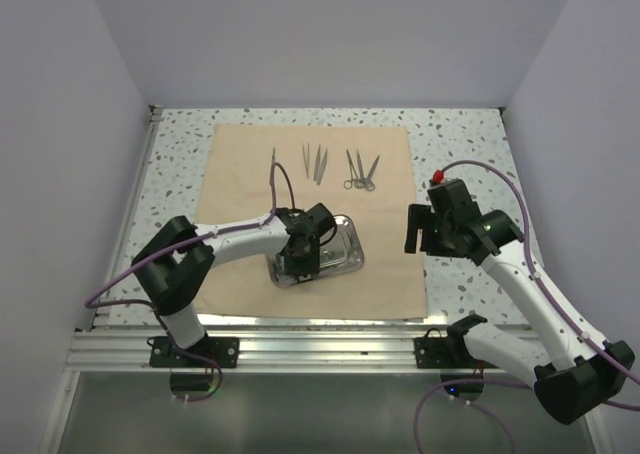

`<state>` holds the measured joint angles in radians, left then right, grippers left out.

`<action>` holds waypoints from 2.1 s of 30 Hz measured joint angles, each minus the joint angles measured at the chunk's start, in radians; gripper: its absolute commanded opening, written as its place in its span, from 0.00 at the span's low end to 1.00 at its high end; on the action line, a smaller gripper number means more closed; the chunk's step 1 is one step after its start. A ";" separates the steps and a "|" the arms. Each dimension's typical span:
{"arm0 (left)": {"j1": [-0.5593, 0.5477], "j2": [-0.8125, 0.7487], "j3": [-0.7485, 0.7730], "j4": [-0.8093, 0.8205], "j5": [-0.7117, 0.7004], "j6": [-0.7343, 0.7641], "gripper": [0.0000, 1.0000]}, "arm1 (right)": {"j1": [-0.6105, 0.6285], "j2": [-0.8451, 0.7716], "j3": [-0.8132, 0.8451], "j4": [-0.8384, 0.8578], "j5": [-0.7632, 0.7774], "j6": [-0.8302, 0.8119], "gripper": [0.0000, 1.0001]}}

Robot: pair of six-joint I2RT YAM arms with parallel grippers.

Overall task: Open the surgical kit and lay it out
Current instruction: Pick up the medical item from the container, then place the medical item in the surgical kit.

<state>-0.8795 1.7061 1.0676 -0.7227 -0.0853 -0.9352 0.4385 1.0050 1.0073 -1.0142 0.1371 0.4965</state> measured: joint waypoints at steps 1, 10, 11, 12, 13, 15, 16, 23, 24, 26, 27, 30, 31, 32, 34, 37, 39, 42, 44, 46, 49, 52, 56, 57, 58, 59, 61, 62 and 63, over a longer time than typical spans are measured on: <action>0.000 0.012 0.003 0.004 -0.002 -0.002 0.44 | 0.000 0.000 0.000 -0.004 0.000 0.000 0.78; 0.001 0.086 0.067 -0.016 -0.053 -0.026 0.43 | 0.000 -0.012 0.000 -0.021 0.001 -0.004 0.78; 0.001 0.092 0.072 -0.022 -0.057 -0.027 0.42 | 0.000 -0.012 0.000 -0.021 0.000 -0.005 0.78; 0.001 0.097 0.079 -0.027 -0.059 -0.029 0.42 | 0.000 -0.011 0.000 -0.022 0.000 -0.005 0.78; 0.001 0.102 0.085 -0.033 -0.062 -0.031 0.41 | 0.000 -0.011 0.000 -0.022 0.000 -0.006 0.78; 0.001 0.111 0.096 -0.046 -0.070 -0.034 0.37 | 0.000 -0.011 0.000 -0.022 0.000 -0.007 0.78; 0.001 0.113 0.098 -0.052 -0.075 -0.036 0.36 | 0.000 -0.012 0.000 -0.022 0.001 -0.008 0.78; 0.019 0.087 0.053 -0.028 -0.073 -0.050 0.01 | 0.000 -0.012 0.000 -0.021 0.001 -0.008 0.78; 0.025 0.077 0.039 -0.013 -0.064 -0.052 0.00 | 0.000 -0.012 0.000 -0.021 0.001 -0.008 0.78; 0.033 0.061 0.015 0.011 -0.049 -0.050 0.00 | 0.000 -0.012 0.000 -0.021 0.001 -0.008 0.78; 0.035 0.055 0.010 0.018 -0.045 -0.050 0.00 | 0.000 -0.012 0.000 -0.021 0.001 -0.008 0.78; 0.039 0.045 0.006 0.023 -0.041 -0.049 0.00 | 0.000 -0.012 0.000 -0.021 0.001 -0.008 0.78; 0.039 0.042 0.008 0.022 -0.041 -0.049 0.00 | 0.000 -0.012 0.000 -0.021 0.001 -0.008 0.78; 0.039 0.041 0.008 0.019 -0.043 -0.049 0.00 | 0.000 -0.012 0.000 -0.021 0.001 -0.007 0.78; 0.039 0.040 0.020 -0.006 -0.054 -0.047 0.00 | 0.000 -0.013 0.000 -0.021 0.002 -0.007 0.78; 0.040 0.040 0.084 -0.095 -0.085 -0.035 0.00 | 0.000 -0.018 0.000 -0.020 0.002 -0.006 0.78; 0.042 0.040 0.161 -0.150 -0.103 -0.023 0.00 | 0.000 -0.020 -0.001 -0.018 0.002 -0.006 0.78; 0.042 0.040 0.333 -0.217 -0.140 0.000 0.00 | 0.000 -0.019 -0.005 -0.016 0.002 -0.002 0.78; 0.044 0.042 0.436 -0.247 -0.166 0.019 0.00 | 0.000 -0.019 -0.008 -0.013 0.002 0.001 0.78; 0.055 0.043 0.521 -0.261 -0.198 0.044 0.00 | 0.000 -0.016 -0.010 -0.010 0.002 0.002 0.78; 0.110 0.062 0.588 -0.269 -0.222 0.093 0.00 | 0.000 -0.006 -0.010 -0.009 0.002 0.008 0.78; 0.200 0.130 0.640 -0.268 -0.245 0.157 0.00 | 0.000 0.011 -0.010 -0.008 0.004 0.009 0.78; 0.304 0.269 0.735 -0.262 -0.270 0.253 0.00 | 0.000 0.037 -0.010 -0.005 0.011 0.012 0.78; 0.325 0.307 0.763 -0.256 -0.277 0.279 0.00 | 0.000 0.043 -0.009 -0.005 0.014 0.012 0.78; 0.344 0.343 0.795 -0.253 -0.283 0.305 0.00 | 0.000 0.050 -0.008 -0.005 0.019 0.012 0.78; 0.362 0.379 0.831 -0.250 -0.286 0.332 0.00 | 0.000 0.057 -0.006 -0.005 0.025 0.012 0.78; 0.391 0.439 0.894 -0.236 -0.292 0.378 0.00 | 0.000 0.072 0.001 -0.007 0.032 0.012 0.78; 0.403 0.461 0.921 -0.233 -0.292 0.389 0.00 | 0.000 0.080 0.006 -0.007 0.035 0.013 0.78; 0.416 0.486 0.950 -0.227 -0.292 0.408 0.00 | 0.000 0.090 0.013 -0.006 0.038 0.013 0.78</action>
<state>-0.4637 2.1918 2.0174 -0.9497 -0.3771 -0.5274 0.4385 1.0946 1.0206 -1.0206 0.1749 0.5091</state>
